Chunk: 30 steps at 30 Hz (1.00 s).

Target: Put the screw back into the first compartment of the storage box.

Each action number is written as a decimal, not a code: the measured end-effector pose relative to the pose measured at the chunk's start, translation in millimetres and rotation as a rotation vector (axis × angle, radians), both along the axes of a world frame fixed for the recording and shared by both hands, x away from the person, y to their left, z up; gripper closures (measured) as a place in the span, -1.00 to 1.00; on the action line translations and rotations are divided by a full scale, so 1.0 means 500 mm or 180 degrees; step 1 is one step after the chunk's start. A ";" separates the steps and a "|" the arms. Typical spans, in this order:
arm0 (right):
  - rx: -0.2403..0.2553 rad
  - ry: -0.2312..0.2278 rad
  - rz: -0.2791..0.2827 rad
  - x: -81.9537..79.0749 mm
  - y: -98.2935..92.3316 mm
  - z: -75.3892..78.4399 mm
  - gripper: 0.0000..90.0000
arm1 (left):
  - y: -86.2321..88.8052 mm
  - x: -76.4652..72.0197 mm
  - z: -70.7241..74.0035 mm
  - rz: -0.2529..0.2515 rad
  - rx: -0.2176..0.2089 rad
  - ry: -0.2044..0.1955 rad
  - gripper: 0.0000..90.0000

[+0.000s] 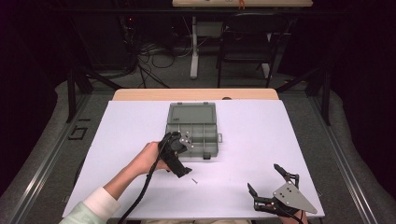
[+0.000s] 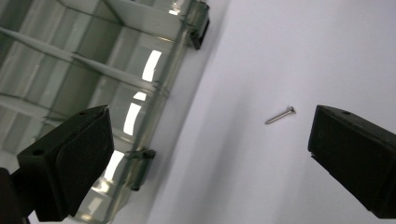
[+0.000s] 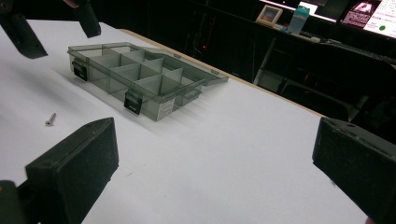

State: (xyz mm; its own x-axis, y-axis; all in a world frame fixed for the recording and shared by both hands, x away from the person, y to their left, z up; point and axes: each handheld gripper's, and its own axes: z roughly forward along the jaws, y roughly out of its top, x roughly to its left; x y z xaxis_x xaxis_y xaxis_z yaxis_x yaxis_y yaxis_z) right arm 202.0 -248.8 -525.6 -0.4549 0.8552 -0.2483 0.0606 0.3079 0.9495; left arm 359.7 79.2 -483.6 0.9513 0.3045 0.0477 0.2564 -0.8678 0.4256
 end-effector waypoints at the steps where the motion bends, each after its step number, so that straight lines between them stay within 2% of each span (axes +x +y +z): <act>1: 0.0003 0.0000 0.0002 0.000 0.000 0.000 -1.00 | -0.004 -0.003 -0.006 -0.0025 0.0010 0.0005 -0.99; 3: 0.0007 -0.0003 0.0004 0.000 0.000 0.000 -1.00 | -0.009 -0.007 -0.016 -0.0107 0.0033 0.0044 -0.98; 11: 0.0004 0.0004 0.0001 0.000 0.000 0.000 -1.00 | -0.032 -0.024 -0.050 -0.0327 0.0088 0.0134 -0.64; 13: 0.0005 0.0004 0.0003 0.000 0.000 0.000 -1.00 | -0.036 -0.025 -0.056 -0.0414 0.0091 0.0190 -0.49; 16: 0.0000 0.0004 0.0003 0.000 0.000 0.000 -1.00 | -0.041 -0.025 -0.061 -0.0480 0.0131 0.0199 -0.26; 21: -0.0004 0.0006 0.0003 0.000 0.000 0.000 -1.00 | -0.052 -0.030 -0.071 -0.0621 0.0157 0.0265 0.02; 23: -0.0006 0.0007 0.0003 0.000 0.001 0.000 -1.00 | -0.057 -0.032 -0.076 -0.0700 0.0206 0.0298 0.16; 27: -0.0001 0.0002 0.0009 0.000 0.001 -0.001 -1.00 | -0.065 -0.034 -0.085 -0.0761 0.0235 0.0372 0.39; 30: -0.0004 0.0007 0.0004 0.000 0.000 0.000 -1.00 | -0.067 -0.035 -0.091 -0.0775 0.0277 0.0339 0.57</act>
State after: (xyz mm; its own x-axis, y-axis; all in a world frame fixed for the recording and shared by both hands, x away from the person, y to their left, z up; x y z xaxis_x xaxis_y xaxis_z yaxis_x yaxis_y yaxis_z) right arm 201.9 -248.6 -525.8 -0.4564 0.8544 -0.2484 0.0622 0.3091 0.9490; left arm 342.4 45.6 -528.9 0.9970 0.0655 -0.0404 0.0752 -0.9414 0.3287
